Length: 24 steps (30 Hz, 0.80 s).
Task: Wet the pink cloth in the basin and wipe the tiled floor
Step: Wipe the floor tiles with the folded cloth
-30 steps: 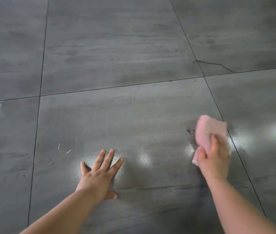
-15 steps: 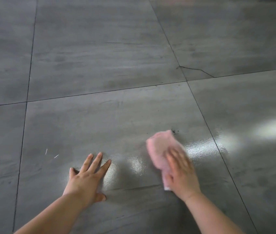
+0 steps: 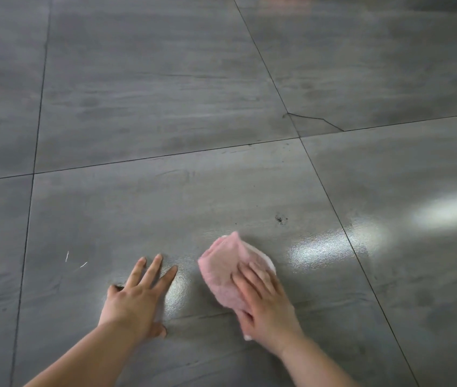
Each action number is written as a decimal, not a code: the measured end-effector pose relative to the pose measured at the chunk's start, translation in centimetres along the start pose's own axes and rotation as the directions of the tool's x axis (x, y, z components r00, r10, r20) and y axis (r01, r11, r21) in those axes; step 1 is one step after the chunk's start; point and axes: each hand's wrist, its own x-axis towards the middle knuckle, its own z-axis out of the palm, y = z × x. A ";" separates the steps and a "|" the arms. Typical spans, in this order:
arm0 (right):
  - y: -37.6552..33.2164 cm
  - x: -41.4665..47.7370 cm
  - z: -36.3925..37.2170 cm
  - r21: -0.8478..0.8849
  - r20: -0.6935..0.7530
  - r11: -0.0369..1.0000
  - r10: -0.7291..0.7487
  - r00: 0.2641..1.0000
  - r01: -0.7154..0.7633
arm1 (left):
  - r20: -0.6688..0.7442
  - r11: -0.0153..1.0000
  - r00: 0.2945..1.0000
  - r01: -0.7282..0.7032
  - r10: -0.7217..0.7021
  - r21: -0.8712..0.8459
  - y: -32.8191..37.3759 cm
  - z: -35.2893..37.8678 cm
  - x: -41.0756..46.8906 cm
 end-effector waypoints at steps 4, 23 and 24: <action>6.7 -1.7 -1.8 0.001 -0.086 0.953 0.301 0.950 -0.302 | -0.002 1.000 1.000 0.000 0.000 -0.011 0.1 0.0 0.0; 6.4 -3.1 -1.3 0.121 -0.218 0.895 0.445 0.868 -0.428 | -0.008 1.000 1.000 -0.007 0.007 -0.010 -1.2 1.0 -1.2; 6.4 -3.1 -1.7 0.213 -0.236 0.793 0.609 0.758 -0.571 | -0.003 1.000 1.000 -0.006 0.006 -0.018 -1.4 1.1 -1.2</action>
